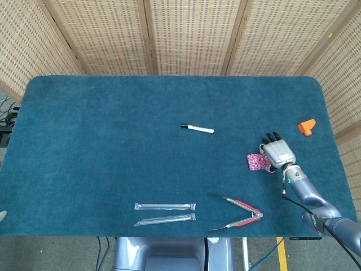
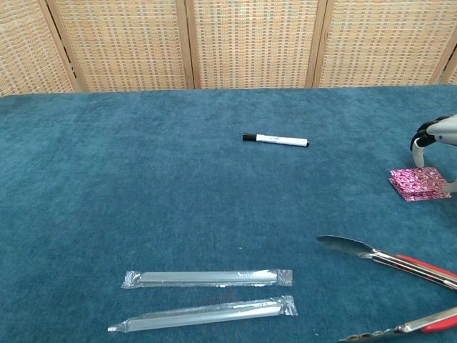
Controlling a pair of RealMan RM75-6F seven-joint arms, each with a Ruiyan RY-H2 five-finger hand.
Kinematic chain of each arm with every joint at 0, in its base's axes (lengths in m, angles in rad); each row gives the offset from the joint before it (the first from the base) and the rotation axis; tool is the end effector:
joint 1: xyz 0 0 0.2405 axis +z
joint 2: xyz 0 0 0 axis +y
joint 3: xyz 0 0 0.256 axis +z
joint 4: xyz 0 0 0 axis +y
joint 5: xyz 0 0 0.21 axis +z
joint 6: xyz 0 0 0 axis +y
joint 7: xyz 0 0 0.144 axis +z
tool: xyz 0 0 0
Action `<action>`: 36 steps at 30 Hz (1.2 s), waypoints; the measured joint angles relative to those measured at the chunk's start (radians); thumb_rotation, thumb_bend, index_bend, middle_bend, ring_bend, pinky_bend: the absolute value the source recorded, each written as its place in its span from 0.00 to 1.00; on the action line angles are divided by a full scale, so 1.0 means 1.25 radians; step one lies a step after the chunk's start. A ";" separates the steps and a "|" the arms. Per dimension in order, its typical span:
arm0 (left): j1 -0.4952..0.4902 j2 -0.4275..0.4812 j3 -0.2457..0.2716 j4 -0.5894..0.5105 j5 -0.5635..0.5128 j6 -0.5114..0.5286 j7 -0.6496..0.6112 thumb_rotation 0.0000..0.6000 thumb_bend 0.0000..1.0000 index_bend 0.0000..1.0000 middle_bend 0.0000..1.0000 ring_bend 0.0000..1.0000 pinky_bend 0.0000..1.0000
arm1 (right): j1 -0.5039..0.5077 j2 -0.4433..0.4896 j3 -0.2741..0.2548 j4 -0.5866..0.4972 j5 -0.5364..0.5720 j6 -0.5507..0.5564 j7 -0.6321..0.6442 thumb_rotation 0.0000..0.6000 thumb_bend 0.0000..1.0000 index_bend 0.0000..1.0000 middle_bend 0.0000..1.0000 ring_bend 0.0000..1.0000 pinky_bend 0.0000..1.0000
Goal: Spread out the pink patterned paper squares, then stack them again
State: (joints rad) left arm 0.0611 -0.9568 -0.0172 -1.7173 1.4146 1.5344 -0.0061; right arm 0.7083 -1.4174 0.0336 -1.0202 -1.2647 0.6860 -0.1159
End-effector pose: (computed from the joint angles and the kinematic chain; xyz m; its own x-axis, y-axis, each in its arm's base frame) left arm -0.3331 0.1257 0.2080 0.4383 0.0449 0.8977 0.8751 0.2070 -0.4375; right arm -0.3035 -0.3859 0.0554 0.7281 -0.3601 0.5833 -0.6804 -0.2759 0.6789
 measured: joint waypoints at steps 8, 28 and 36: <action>0.001 -0.001 0.000 0.002 -0.003 0.000 0.000 1.00 0.03 0.03 0.00 0.00 0.00 | 0.001 -0.004 0.001 0.011 -0.010 -0.007 0.011 1.00 0.21 0.33 0.17 0.00 0.00; -0.008 -0.012 -0.007 0.012 -0.007 -0.009 0.003 1.00 0.04 0.03 0.00 0.00 0.00 | -0.035 0.042 0.048 -0.075 0.004 0.102 0.035 1.00 0.25 0.28 0.15 0.00 0.00; -0.014 -0.041 -0.015 0.036 0.004 0.002 0.003 1.00 0.04 0.03 0.00 0.00 0.00 | -0.106 0.090 0.081 -0.193 0.033 0.255 0.017 1.00 0.34 0.28 0.15 0.00 0.00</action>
State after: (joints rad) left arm 0.0440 -1.0084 -0.0363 -1.6729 1.4190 1.5372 -0.0027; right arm 0.5754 -1.3053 0.1343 -1.2613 -1.2230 1.0043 -0.0943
